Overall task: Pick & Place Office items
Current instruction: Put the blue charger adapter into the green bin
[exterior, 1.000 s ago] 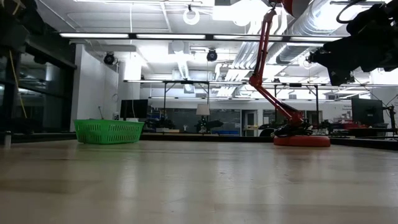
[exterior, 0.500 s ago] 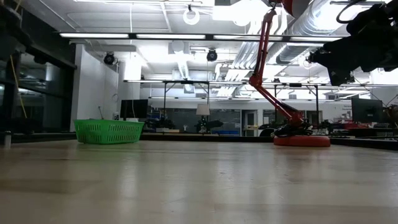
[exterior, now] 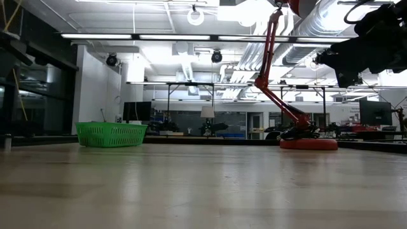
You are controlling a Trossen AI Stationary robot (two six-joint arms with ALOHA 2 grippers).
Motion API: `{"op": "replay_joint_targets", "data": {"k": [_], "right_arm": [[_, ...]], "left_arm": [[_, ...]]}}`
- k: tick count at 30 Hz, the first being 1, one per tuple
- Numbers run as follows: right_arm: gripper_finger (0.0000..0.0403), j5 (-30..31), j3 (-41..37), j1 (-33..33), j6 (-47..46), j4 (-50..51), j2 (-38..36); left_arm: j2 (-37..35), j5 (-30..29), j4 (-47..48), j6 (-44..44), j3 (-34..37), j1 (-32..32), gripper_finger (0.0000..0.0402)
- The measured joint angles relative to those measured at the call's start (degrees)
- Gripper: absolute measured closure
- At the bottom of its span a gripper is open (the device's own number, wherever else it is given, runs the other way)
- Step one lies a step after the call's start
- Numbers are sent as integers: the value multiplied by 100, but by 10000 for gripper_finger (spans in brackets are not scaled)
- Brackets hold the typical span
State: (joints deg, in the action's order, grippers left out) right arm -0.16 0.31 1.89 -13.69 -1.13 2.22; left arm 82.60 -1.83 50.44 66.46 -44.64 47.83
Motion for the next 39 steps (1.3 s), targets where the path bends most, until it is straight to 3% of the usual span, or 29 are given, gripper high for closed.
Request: {"op": "replay_joint_targets", "data": {"k": [10, 22, 31, 39], "right_arm": [[256, 0, 0, 0, 2, 0, -2], [256, 0, -2, 0, 2, 0, 0], [256, 0, -2, -1, 1, 1, -1], [256, 0, -1, -1, 2, 0, -1]], "left_arm": [[130, 22, -118, -42, 0, -2, 133], [123, 110, -106, -42, -2, -33, 279], [-260, 212, -170, -490, 0, -339, 282], [-1557, 234, -135, -1152, -2, -1030, 282]]}}
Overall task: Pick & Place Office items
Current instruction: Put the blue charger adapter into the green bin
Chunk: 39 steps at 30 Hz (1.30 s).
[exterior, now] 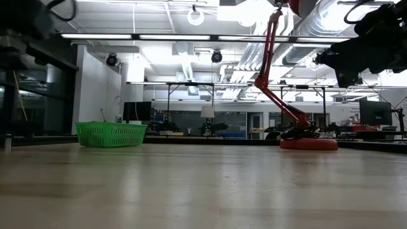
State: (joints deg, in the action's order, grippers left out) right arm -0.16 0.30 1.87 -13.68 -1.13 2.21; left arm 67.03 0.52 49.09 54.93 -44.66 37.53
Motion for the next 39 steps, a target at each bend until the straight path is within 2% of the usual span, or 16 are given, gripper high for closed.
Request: {"op": "replay_joint_targets", "data": {"k": [3, 8, 19, 27, 32, 39], "right_arm": [[256, 0, 0, 1, -1, 0, 0], [256, 0, 1, 1, -1, 1, 1], [256, 0, 2, 1, -1, -4, 1], [256, 0, 0, 1, -1, -15, 0], [256, 2, 2, 0, -2, -22, 1], [256, 2, 1, 0, 0, -26, 1]], "left_arm": [[-260, -63, 161, -8, 0, -365, 282], [-272, -101, 208, -171, 2, -1247, 282], [-496, -339, 134, -1962, 0, -4245, 282], [-505, -537, -28, -2885, 0, -6071, 282], [-505, -556, -515, -3349, 0, -6830, 282], [-261, -687, -714, -4011, -4, -7394, 282]]}}
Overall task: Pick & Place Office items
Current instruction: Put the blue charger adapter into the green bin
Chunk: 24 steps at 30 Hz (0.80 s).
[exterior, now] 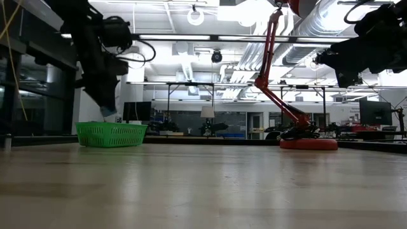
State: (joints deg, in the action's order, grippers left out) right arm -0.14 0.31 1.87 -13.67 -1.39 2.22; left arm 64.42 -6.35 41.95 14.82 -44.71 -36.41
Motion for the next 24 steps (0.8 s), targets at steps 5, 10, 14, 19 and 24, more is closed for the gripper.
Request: {"op": "replay_joint_targets", "data": {"k": [5, 10, 14, 19, 24], "right_arm": [[256, 0, -1, 1, -1, -2, -2], [256, 0, -1, 1, 0, -4, -1], [256, 0, -1, 0, 0, -4, 0], [256, 0, 0, 1, 0, -7, 0], [256, 0, 1, 2, 0, -9, 0]], "left_arm": [[385, -417, -7, -142, 0, -97, 282], [660, -579, -67, -280, 0, -159, 282], [730, -577, -112, -325, -2, -165, 282], [737, -513, -117, -333, -2, -163, 231], [737, -516, -125, -343, -2, -163, 201]]}}
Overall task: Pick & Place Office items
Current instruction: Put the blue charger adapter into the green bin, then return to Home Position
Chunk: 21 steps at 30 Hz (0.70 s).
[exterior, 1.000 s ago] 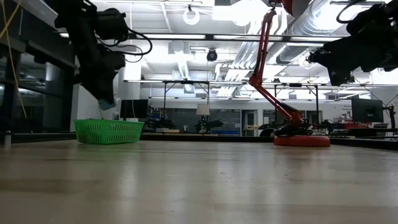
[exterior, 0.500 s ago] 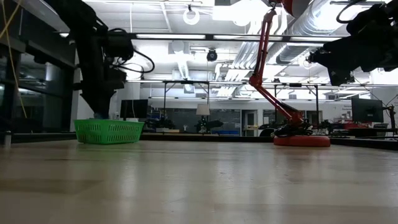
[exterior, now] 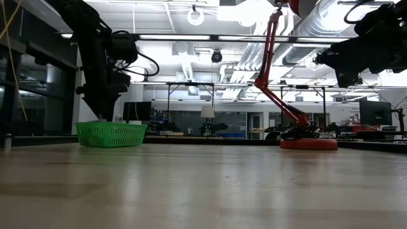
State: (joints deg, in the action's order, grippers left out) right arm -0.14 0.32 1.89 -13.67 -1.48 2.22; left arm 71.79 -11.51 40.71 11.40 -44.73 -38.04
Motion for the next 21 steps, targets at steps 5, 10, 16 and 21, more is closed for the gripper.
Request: {"op": "replay_joint_targets", "data": {"k": [5, 10, 16, 21], "right_arm": [[256, -2, -2, -1, 0, 0, -2], [256, -2, -2, 0, 0, 0, 0], [256, -2, -1, -2, 0, -1, -1], [256, -2, -2, 0, 0, -2, 0]], "left_arm": [[0, 0, -7, 2, 0, 2, 197], [0, 0, -7, 4, 0, 2, 196], [-49, -2, -237, -248, 0, 2, 195], [-300, 145, -670, -678, -55, 142, 195]]}}
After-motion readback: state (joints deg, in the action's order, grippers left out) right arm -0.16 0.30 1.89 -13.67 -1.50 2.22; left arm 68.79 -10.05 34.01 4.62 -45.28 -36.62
